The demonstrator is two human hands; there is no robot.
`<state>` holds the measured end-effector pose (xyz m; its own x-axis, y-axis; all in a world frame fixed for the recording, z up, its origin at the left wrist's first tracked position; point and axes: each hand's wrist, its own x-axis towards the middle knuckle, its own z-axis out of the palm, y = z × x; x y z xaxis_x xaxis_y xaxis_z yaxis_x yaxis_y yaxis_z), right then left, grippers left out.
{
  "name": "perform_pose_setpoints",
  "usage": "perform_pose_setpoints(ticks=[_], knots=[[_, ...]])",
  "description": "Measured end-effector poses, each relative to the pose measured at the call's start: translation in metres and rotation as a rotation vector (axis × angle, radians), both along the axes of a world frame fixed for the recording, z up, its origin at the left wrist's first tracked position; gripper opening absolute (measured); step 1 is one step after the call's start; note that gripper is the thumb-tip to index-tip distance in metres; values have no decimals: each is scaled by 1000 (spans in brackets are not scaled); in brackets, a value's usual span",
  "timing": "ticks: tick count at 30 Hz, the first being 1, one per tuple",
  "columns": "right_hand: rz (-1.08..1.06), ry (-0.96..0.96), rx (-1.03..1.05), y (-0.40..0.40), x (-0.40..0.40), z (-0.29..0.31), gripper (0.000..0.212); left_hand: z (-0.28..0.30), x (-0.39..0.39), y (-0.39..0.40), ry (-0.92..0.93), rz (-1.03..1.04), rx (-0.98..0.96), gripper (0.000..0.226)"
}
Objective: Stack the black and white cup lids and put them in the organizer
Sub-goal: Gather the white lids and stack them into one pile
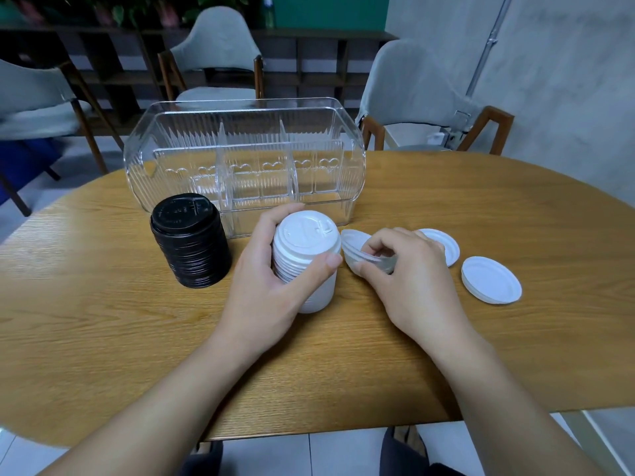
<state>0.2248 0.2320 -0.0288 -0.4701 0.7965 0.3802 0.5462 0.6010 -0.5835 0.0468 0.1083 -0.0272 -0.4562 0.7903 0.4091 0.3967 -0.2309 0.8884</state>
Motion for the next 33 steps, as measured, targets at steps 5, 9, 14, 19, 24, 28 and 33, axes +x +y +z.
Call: perform_pose_setpoints(ticks=[5,9,14,19,24,28,33], knots=[[6,207,-243,-1,7,13,15,2,-1,-5,20,-14,-31,73],[30,562,-330,-7,8,30,7,6,-1,-6,115,31,-32,83],[63,834,-504,-13,8,43,21,12,3,-8,287,93,-19,88],[158,973,-655,-21,5,49,25,19,4,-6,392,104,34,94],[233,839,-571,-35,-4,50,21,20,7,-6,396,88,99,84],[291,627,-335,-37,0,53,44,22,4,-8,357,109,93,78],[436,490,-264,-37,0,49,71,24,-7,-13,397,85,63,74]])
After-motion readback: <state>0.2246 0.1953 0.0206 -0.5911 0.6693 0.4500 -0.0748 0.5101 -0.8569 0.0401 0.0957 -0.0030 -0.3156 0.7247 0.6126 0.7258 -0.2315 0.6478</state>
